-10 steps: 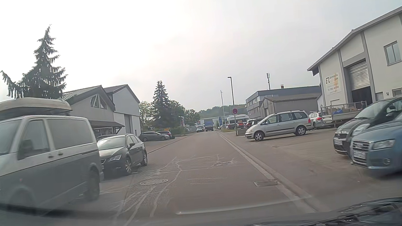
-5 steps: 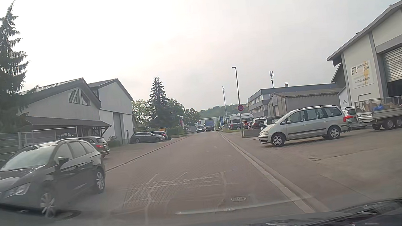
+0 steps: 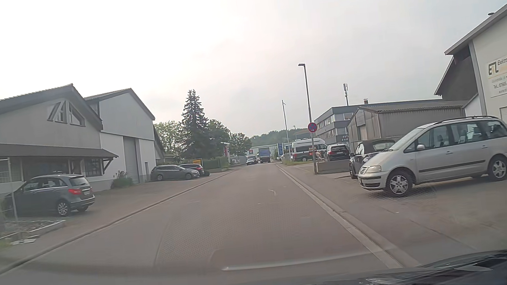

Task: Follow the waypoints while adhering to traffic rules and regulations

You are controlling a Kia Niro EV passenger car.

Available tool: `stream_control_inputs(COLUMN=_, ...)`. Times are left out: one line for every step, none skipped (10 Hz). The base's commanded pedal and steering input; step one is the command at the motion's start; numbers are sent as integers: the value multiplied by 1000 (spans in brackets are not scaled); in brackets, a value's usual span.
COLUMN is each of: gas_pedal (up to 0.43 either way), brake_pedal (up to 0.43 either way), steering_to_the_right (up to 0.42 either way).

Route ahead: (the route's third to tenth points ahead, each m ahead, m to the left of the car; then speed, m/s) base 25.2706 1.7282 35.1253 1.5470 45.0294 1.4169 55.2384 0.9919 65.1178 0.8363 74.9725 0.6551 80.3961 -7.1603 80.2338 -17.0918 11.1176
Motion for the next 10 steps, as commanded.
stream_control_inputs(gas_pedal=28, brake_pedal=0, steering_to_the_right=1)
stream_control_inputs(gas_pedal=28, brake_pedal=0, steering_to_the_right=1)
stream_control_inputs(gas_pedal=28, brake_pedal=0, steering_to_the_right=0)
stream_control_inputs(gas_pedal=28, brake_pedal=0, steering_to_the_right=0)
stream_control_inputs(gas_pedal=28, brake_pedal=0, steering_to_the_right=0)
stream_control_inputs(gas_pedal=28, brake_pedal=0, steering_to_the_right=-1)
stream_control_inputs(gas_pedal=28, brake_pedal=0, steering_to_the_right=-1)
stream_control_inputs(gas_pedal=28, brake_pedal=0, steering_to_the_right=-1)
stream_control_inputs(gas_pedal=28, brake_pedal=0, steering_to_the_right=-2)
stream_control_inputs(gas_pedal=28, brake_pedal=0, steering_to_the_right=-2)
